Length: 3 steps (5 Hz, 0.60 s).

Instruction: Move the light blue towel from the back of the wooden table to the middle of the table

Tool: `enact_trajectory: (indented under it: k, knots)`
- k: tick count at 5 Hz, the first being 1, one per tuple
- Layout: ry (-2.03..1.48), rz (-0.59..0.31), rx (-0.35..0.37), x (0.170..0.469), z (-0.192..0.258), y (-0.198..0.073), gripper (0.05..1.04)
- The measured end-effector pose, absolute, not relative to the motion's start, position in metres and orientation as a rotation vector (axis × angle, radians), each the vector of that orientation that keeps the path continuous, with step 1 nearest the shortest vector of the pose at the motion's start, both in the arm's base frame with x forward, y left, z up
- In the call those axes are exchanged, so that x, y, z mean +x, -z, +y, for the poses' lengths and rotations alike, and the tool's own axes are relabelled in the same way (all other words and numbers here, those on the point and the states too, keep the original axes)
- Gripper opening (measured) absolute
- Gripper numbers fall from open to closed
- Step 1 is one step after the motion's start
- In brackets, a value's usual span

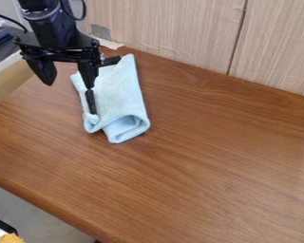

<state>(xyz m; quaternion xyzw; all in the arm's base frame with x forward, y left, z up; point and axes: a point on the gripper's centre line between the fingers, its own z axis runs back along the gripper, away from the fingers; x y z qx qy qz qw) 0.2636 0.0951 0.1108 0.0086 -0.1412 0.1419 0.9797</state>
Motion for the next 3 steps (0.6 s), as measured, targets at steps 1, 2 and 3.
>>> enact_trajectory:
  k: [1, 2, 3]
  knots:
    - [-0.284, -0.258, 0.010, 0.263, 0.095, -0.104, 1.001]
    - [-0.249, -0.215, 0.005, 0.274, 0.106, -0.097, 1.001]
    - [-0.263, -0.211, 0.048, 0.292, 0.129, -0.095, 1.001]
